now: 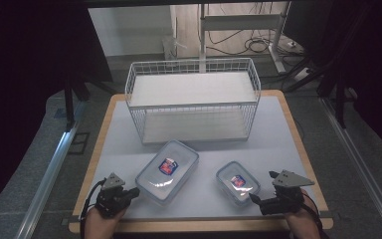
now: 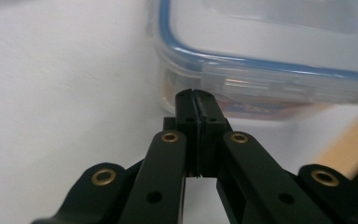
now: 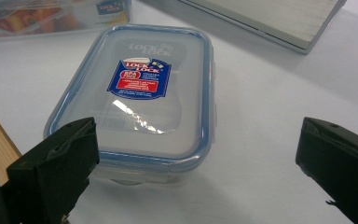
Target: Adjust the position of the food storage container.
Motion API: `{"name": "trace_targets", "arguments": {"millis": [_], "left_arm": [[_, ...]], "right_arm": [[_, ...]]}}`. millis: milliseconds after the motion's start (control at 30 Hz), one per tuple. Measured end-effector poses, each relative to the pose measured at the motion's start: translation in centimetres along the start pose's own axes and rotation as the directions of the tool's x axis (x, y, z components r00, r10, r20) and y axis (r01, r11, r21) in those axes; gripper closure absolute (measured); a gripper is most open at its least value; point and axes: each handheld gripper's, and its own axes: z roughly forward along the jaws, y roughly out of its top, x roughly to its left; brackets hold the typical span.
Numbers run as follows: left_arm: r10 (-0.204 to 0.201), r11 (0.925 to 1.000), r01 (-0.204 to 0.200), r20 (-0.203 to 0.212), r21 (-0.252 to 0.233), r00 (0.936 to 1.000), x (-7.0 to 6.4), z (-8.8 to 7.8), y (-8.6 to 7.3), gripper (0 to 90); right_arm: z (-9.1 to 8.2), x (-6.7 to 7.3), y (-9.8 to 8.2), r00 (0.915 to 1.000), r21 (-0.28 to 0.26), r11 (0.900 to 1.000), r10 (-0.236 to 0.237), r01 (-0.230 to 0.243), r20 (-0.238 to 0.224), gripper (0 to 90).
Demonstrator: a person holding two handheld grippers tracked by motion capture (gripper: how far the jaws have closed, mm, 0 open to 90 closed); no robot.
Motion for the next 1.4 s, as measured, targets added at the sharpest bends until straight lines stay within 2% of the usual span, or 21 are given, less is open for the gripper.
{"name": "trace_targets", "arguments": {"millis": [100, 267, 367, 467, 500, 533, 567, 600, 633, 667, 700, 733, 767, 800, 900, 1033, 1100, 1167, 1267, 1333, 1400], "left_arm": [[-0.016, 0.9999, 0.016, -0.018, -0.007, 0.9997, 0.8, 0.7, 0.9, 89.8], [-0.058, 0.9975, 0.057, -0.003, -0.04, 0.9983, 2.2, 1.3, 1.4, 89.6], [-0.044, 0.9975, 0.043, -0.029, -0.056, 0.9986, 2.0, 0.8, 1.1, 85.2], [-0.018, 0.9972, 0.013, -0.06, -0.074, 0.9981, 1.8, 0.3, 0.8, 69.1], [-0.008, 0.9968, 0.002, -0.072, -0.081, 0.9974, 1.7, 0.2, 0.6, 69.1], [0.001, 0.9969, -0.007, -0.078, -0.078, 0.9969, 1.7, 0.2, 0.3, 55.4], [0.008, 0.9978, -0.014, -0.091, -0.065, 0.9958, 1.6, 0.2, 0.1, 55.4], [0.022, 0.9988, -0.027, -0.117, -0.042, 0.9929, 1.5, 0.2, -0.2, 46.5], [0.022, 0.9988, -0.027, -0.117, -0.042, 0.9929, 1.5, 0.2, -0.2, 45.2], [0.026, 0.9988, -0.031, -0.12, -0.038, 0.9925, 1.4, 0.1, -0.5, 43.2], [0.026, 0.9988, -0.031, -0.12, -0.038, 0.9925, 1.4, 0.1, -0.5, 41.5], [0.022, 0.9986, -0.027, -0.118, -0.044, 0.9928, 1.5, -0.1, -0.6, 41.0], [0.022, 0.9986, -0.027, -0.118, -0.044, 0.9928, 1.5, -0.1, -0.6, 40.5], [0.013, 0.9983, -0.019, -0.11, -0.055, 0.9938, 1.6, -0.2, -0.6, 40.1], [0.007, 0.9983, -0.013, -0.103, -0.057, 0.9947, 1.7, -0.2, -0.7, 39.7], [0.014, 0.9985, -0.018, -0.09, -0.051, 0.9958, 1.6, 0.0, -0.6, 39.6], [0.015, 0.9987, -0.019, -0.088, -0.048, 0.996, 1.5, 0.0, -0.6, 39.5], [0.014, 0.9988, -0.018, -0.079, -0.045, 0.9968, 1.5, 0.1, -0.6, 39.9], [0.008, 0.9987, -0.011, -0.057, -0.051, 0.9984, 1.4, 0.0, -0.7, 41.3], [0.007, 0.9986, -0.01, -0.054, -0.052, 0.9985, 1.4, -0.1, -0.7, 41.8], [0.005, 0.9984, -0.008, -0.052, -0.056, 0.9986, 1.4, -0.1, -0.7, 41.8]], "right_arm": [[0.1, -0.1, 0.1, 1.0, 0.002, 1.0, 0.003, -0.003, -0.002, 0.0], [0.3, -0.1, 0.2, 0.9996, 0.007, 1.0, 0.023, -0.023, 0.017, 0.0], [0.4, 0.0, 0.2, 0.9993, 0.001, 1.0, 0.026, -0.026, 0.028, 0.0], [0.2, 0.2, 0.5, 0.9989, -0.026, 0.999, 0.028, -0.027, 0.037, 0.0], [0.2, 0.2, 0.5, 0.9989, -0.026, 0.999, 0.028, -0.027, 0.037, 0.0], [0.1, 0.4, 0.8, 0.9988, -0.04, 0.999, 0.034, -0.032, 0.034, 0.0], [0.1, 0.4, 0.8, 0.9988, -0.04, 0.999, 0.034, -0.032, 0.034, 0.0], [0.1, 0.6, 1.1, 0.9987, -0.045, 0.998, 0.049, -0.048, 0.017, 0.0], [0.1, 0.6, 1.1, 0.9987, -0.045, 0.998, 0.049, -0.048, 0.017, 0.0], [0.2, 1.0, 1.5, 0.9977, -0.031, 0.998, 0.059, -0.061, -0.033, 0.0], [0.2, 1.0, 1.5, 0.9977, -0.031, 0.998, 0.059, -0.061, -0.033, 0.0], [0.2, 1.6, 2.1, 0.9969, -0.03, 0.998, 0.059, -0.061, -0.052, 9.3], [0.2, 1.6, 2.1, 0.9969, -0.03, 0.998, 0.059, -0.061, -0.052, 9.3], [0.5, 2.4, 3.0, 0.996, -0.015, 0.998, 0.057, -0.059, -0.069, 30.0], [1.6, 3.9, 4.2, 0.9899, 0.011, 0.999, 0.039, -0.038, -0.136, 55.4], [3.4, 6.0, 5.5, 0.9852, 0.064, 0.998, -0.01, 0.021, -0.171, 83.1], [3.9, 6.4, 5.8, 0.9836, 0.073, 0.997, -0.024, 0.038, -0.179, 87.2], [5.6, 7.7, 6.2, 0.9831, 0.131, 0.987, -0.065, 0.088, -0.171, 89.7], [6.8, 8.7, 5.9, 0.985, 0.191, 0.972, -0.11, 0.134, -0.134, 89.7], [6.9, 8.6, 5.5, 0.9869, 0.215, 0.965, -0.13, 0.148, -0.096, 89.8], [6.5, 7.9, 5.4, 0.9906, 0.211, 0.971, -0.089, 0.109, -0.104, 89.9]]}}
